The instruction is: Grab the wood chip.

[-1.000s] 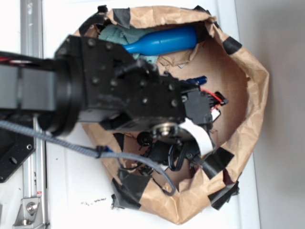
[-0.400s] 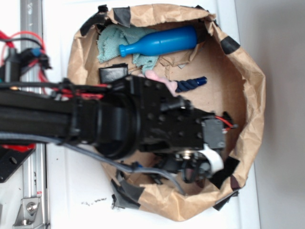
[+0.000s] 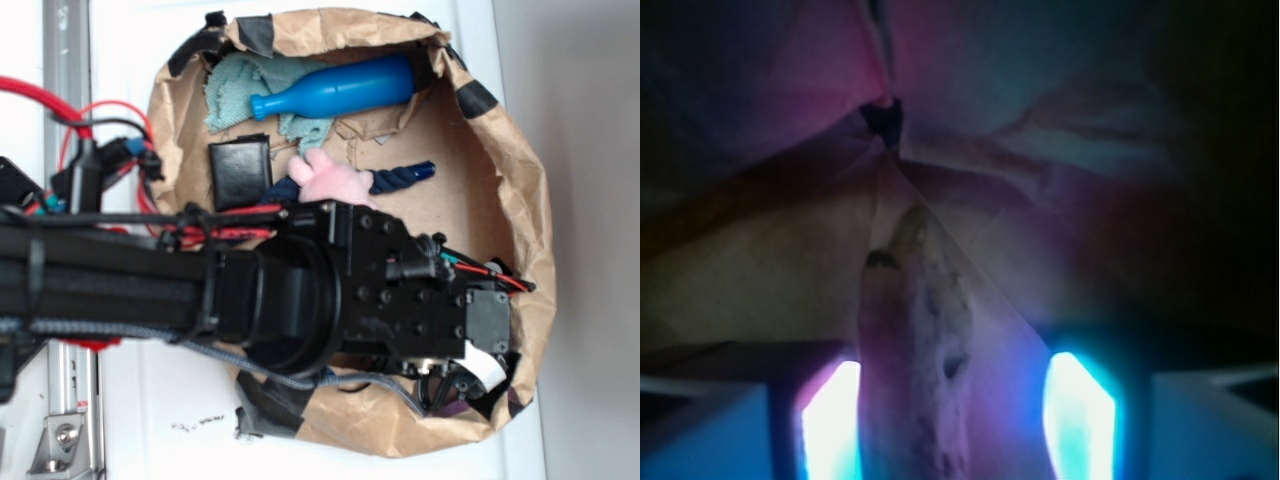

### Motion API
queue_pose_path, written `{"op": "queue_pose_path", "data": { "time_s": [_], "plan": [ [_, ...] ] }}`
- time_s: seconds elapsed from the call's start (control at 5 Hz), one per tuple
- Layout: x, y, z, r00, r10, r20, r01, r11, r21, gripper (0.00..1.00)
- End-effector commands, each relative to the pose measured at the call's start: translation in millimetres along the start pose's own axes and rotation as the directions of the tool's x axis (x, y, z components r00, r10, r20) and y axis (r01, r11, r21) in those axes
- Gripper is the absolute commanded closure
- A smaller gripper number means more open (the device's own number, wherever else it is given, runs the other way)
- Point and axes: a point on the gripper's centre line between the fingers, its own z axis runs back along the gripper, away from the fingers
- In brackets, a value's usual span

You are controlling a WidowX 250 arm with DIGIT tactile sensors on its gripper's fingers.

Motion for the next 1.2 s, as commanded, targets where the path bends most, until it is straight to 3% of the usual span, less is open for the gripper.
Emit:
{"op": "queue_pose_path", "data": {
  "time_s": [0.0,0.2,0.4,0.6,0.8,1.0],
  "plan": [
    [-9.1,-9.2,23.9,0.99,0.141,-0.021,-0.14,0.988,0.061,1.0],
    [-40.8,19.2,80.6,0.912,0.387,-0.136,-0.389,0.921,0.014,1.0],
    [-44.3,31.1,126.7,0.776,0.618,-0.127,-0.627,0.778,-0.046,1.0],
    [-46.1,34.1,158.1,0.648,0.737,-0.19,-0.756,0.654,-0.042,1.0],
    [-42.6,13.7,182.5,0.621,0.759,-0.196,-0.778,0.626,-0.044,1.0],
    [-41.0,5.1,190.9,0.585,0.784,-0.205,-0.801,0.599,0.007,1.0]
  ]
}}
